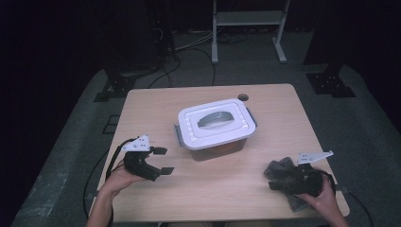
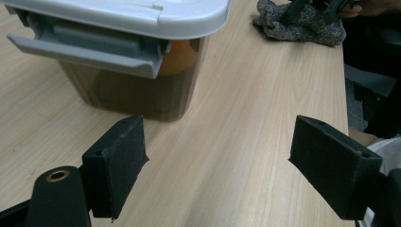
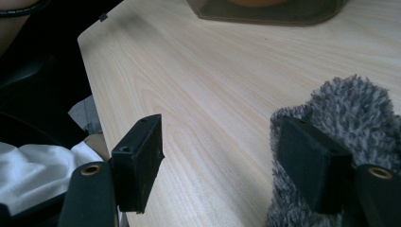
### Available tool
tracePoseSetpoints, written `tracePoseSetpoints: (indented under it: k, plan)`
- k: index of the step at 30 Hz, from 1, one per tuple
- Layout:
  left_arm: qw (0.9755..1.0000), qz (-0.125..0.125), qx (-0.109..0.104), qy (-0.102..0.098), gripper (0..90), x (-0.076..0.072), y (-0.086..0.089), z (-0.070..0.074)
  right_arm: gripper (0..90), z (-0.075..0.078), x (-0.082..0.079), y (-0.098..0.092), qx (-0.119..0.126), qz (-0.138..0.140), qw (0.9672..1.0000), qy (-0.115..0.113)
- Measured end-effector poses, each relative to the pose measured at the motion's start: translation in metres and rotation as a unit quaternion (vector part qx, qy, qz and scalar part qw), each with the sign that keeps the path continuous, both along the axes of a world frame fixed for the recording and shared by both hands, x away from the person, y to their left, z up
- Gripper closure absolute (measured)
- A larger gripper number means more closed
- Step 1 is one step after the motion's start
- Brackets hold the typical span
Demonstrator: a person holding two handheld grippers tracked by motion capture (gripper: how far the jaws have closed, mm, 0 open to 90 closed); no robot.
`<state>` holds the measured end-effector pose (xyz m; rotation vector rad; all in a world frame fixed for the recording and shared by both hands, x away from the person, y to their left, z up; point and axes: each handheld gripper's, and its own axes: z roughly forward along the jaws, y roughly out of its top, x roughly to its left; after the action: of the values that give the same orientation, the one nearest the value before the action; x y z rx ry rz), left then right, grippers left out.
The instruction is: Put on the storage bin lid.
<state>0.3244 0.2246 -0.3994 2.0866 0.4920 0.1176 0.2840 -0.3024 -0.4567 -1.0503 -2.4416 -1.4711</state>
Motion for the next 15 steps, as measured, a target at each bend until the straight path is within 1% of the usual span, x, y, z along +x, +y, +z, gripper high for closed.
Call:
tracePoseSetpoints:
  k: [1,3,5,11,15]
  plan:
    - [1.0,0.002,-0.003,0.001,18.4,-0.001,0.001,-0.001,31.0,0.0,0.0,0.0,0.0,0.0,1.0,0.0]
    - [1.0,0.003,0.0,0.0,18.4,-0.002,0.002,-0.002,31.0,0.0,0.0,0.0,0.0,0.0,1.0,0.0]
    - [1.0,0.005,-0.003,0.002,18.4,-0.003,0.003,-0.004,31.0,0.0,0.0,0.0,0.0,0.001,1.0,0.001]
    - [0.9999,0.009,0.002,0.005,18.0,-0.006,0.007,-0.01,31.0,0.0,0.0,0.001,0.0,0.0,1.0,0.001]
    - [0.9999,0.015,0.001,0.008,17.5,-0.009,0.009,-0.015,31.0,0.0,0.0,0.0,0.0,0.0,1.0,0.001]
